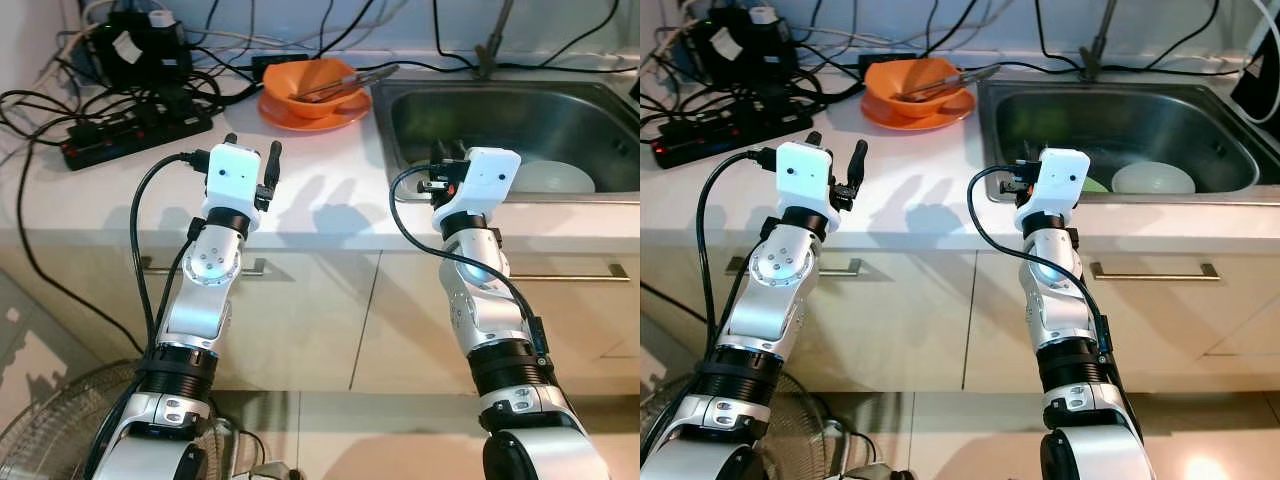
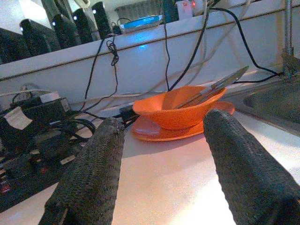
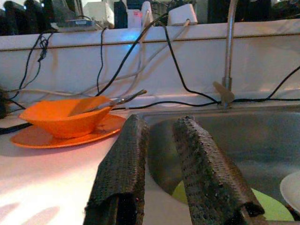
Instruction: Kitchen organization
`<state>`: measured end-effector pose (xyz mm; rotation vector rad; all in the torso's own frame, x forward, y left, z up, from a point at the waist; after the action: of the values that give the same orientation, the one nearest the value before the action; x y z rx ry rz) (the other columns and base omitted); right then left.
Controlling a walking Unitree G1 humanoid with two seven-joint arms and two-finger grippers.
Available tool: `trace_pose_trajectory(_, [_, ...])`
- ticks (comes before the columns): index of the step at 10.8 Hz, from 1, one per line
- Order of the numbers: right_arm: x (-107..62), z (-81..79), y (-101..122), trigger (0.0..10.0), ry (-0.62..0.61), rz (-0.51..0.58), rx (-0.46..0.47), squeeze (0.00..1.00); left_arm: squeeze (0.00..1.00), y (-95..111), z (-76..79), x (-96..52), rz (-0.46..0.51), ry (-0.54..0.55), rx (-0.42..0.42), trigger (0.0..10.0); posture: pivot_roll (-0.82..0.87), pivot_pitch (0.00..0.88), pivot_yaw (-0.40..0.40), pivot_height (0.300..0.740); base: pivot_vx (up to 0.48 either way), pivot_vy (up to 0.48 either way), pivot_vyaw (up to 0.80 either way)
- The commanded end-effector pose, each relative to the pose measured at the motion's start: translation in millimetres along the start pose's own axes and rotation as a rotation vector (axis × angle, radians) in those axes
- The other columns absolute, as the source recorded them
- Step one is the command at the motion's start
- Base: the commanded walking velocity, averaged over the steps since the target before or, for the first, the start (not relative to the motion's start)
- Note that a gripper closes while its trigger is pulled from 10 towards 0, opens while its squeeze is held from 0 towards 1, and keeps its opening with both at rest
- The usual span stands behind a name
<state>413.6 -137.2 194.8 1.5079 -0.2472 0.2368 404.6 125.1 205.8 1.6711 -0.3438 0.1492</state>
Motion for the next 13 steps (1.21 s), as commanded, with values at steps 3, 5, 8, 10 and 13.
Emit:
trace_pose_trajectory(3, [3.5, -3.5, 7.2, 10.0, 0.017, 0.023, -0.025, 0.0, 0.0, 3.6, 2.4, 1.7, 0.009, -0.012, 0.001, 10.0, 0.1, 0.001, 0.027, 0.74, 0.246, 0.0, 0.29])
trace_pose_trajectory(5, [7.1, -3.4, 14.8, 10.0, 0.015, 0.043, -0.009, 0.0, 0.0, 5.6, 1.2, 1.9, 0.019, -0.011, 0.002, 10.0, 0.09, 0.0, 0.027, 0.74, 0.287, 0.0, 0.0])
trace_pose_trajectory(8, [11.1, -7.3, 28.6, 10.0, 0.026, 0.087, -0.009, 0.0, 0.0, 10.0, 4.6, 3.1, 0.038, -0.02, -0.005, 10.0, 0.09, 0.0, 0.027, 0.74, 0.316, 0.0, 0.0])
trace_pose_trajectory(10, [11.3, -8.4, 27.6, 10.0, 0.03, 0.084, -0.009, 0.0, 0.0, 9.6, 6.0, 3.1, 0.037, -0.024, -0.006, 10.0, 0.09, 0.0, 0.027, 0.74, 0.322, 0.0, 0.0])
trace_pose_trajectory(13, [10.6, -9.7, 25.1, 10.0, 0.033, 0.076, -0.015, 0.0, 0.0, 9.4, 6.4, 2.8, 0.037, -0.025, -0.006, 10.0, 0.09, 0.0, 0.027, 0.74, 0.331, 0.0, 0.0])
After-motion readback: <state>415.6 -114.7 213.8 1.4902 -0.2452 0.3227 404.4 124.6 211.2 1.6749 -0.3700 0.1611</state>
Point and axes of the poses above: a point about 5 cm out from each wrist's last joint towards the gripper, its own x axis pointing out of the wrist towards the gripper, its own y axis along the axis of the wrist's last joint, z = x × y, the point moved 6 cm from there along x, pointing out of the wrist towards the gripper, and after that the axes turned 6 degrees about -x, right-handed, at the moved point
